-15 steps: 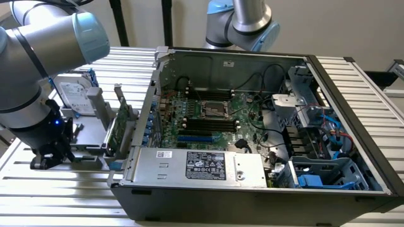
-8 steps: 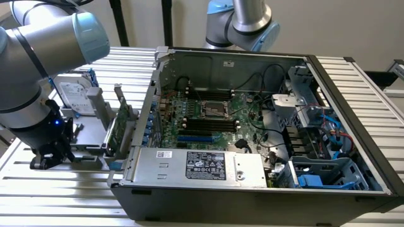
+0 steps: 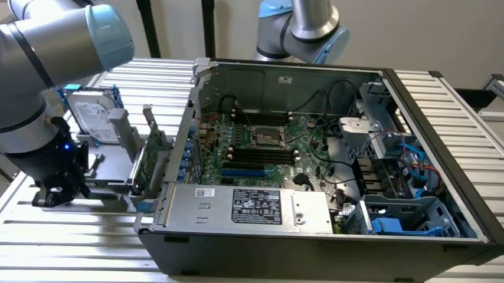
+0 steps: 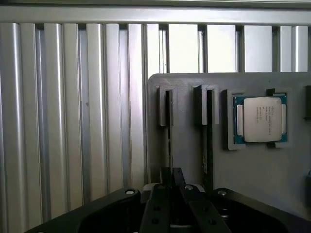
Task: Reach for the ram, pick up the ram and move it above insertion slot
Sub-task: 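Pick up the ram and move it above insertion slot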
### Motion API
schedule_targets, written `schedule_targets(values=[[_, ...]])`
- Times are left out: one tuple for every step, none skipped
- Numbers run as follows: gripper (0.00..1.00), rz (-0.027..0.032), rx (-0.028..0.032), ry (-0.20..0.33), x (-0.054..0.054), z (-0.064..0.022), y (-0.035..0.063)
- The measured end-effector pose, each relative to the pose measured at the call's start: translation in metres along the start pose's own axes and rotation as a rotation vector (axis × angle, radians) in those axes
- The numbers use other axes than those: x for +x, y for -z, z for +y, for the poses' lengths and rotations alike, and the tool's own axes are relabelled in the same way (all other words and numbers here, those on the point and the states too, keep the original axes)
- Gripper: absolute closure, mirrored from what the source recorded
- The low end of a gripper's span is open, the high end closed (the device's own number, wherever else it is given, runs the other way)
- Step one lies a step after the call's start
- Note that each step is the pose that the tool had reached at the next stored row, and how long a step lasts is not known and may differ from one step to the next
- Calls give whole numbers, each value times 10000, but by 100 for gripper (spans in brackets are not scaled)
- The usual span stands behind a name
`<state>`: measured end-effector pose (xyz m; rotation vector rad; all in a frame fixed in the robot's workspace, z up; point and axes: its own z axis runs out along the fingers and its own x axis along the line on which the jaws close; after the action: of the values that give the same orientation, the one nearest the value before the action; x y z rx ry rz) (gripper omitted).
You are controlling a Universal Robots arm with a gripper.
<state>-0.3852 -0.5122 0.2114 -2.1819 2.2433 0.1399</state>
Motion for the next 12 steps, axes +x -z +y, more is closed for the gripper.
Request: schedule_targets(values=[[87, 0, 0, 0, -2, 2, 30], [87, 0, 0, 0, -4, 4, 60], [87, 0, 0, 0, -7, 6, 94], [87, 0, 0, 0, -10, 8, 137], [87, 0, 0, 0, -13, 11, 182], [87, 1, -1, -1, -16, 14, 228], [87, 0, 0, 0, -19, 16, 273], [87, 0, 0, -1, -22, 18, 317], [87, 1, -1, 0, -25, 20, 362], [87, 0, 0, 3, -28, 19, 407], [87, 0, 0, 8, -31, 15, 452], [87, 0, -2, 12, -34, 11, 498]])
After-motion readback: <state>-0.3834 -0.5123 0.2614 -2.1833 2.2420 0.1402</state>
